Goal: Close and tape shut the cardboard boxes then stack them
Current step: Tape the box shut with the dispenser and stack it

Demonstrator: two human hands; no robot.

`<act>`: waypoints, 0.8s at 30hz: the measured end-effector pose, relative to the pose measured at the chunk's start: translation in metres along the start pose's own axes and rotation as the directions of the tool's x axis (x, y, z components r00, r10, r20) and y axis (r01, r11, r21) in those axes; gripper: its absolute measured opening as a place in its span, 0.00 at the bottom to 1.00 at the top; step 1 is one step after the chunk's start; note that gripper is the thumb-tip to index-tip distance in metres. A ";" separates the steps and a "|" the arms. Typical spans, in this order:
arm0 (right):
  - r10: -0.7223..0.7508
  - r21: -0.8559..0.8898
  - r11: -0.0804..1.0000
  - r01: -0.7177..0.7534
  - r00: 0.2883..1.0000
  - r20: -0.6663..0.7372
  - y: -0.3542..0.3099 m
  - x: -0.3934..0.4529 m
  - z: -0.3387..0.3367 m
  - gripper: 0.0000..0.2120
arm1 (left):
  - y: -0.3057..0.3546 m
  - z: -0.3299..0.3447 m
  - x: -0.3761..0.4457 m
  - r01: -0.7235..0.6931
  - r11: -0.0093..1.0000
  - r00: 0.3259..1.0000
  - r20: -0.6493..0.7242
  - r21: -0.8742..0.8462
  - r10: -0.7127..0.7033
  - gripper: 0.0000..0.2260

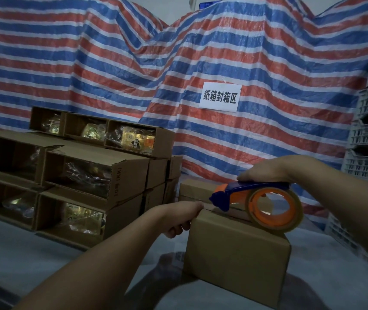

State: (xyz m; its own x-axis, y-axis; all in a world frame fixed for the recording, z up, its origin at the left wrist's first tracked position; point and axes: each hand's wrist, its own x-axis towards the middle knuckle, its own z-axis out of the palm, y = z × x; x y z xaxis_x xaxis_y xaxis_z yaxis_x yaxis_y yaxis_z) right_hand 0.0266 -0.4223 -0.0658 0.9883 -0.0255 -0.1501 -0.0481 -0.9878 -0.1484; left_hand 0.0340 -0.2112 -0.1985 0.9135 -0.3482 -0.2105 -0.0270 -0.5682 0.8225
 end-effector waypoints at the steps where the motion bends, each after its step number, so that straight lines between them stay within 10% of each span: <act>1: -0.009 0.003 1.000 0.009 1.000 -0.001 0.003 0.000 0.000 0.18 | 0.000 0.000 0.000 -0.006 1.000 1.000 0.003 -0.003 0.006 0.19; 19: 0.096 -0.085 0.990 -0.109 0.985 -0.140 0.083 -0.021 0.014 0.21 | -0.001 0.003 0.004 0.001 0.998 0.999 -0.054 -0.061 -0.004 0.15; 22: 0.095 -0.114 0.987 -0.114 0.983 -0.160 0.087 -0.023 0.017 0.21 | 0.003 0.000 0.001 0.035 0.999 0.964 -0.265 0.006 -0.032 0.18; 24: 0.090 -0.124 0.986 -0.110 0.984 -0.157 0.087 -0.024 0.018 0.21 | 0.007 -0.001 0.000 -0.066 0.979 0.825 -0.541 0.192 0.162 0.20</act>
State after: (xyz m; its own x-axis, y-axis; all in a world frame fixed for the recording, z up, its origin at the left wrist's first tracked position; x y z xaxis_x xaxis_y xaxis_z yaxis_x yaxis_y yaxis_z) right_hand -0.0039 -0.5047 -0.0927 0.9904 -0.1380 -0.0079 -0.1380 -0.9904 -0.0092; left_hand 0.0341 -0.2146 -0.1928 0.9692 0.0240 0.2449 -0.1645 -0.6769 0.7174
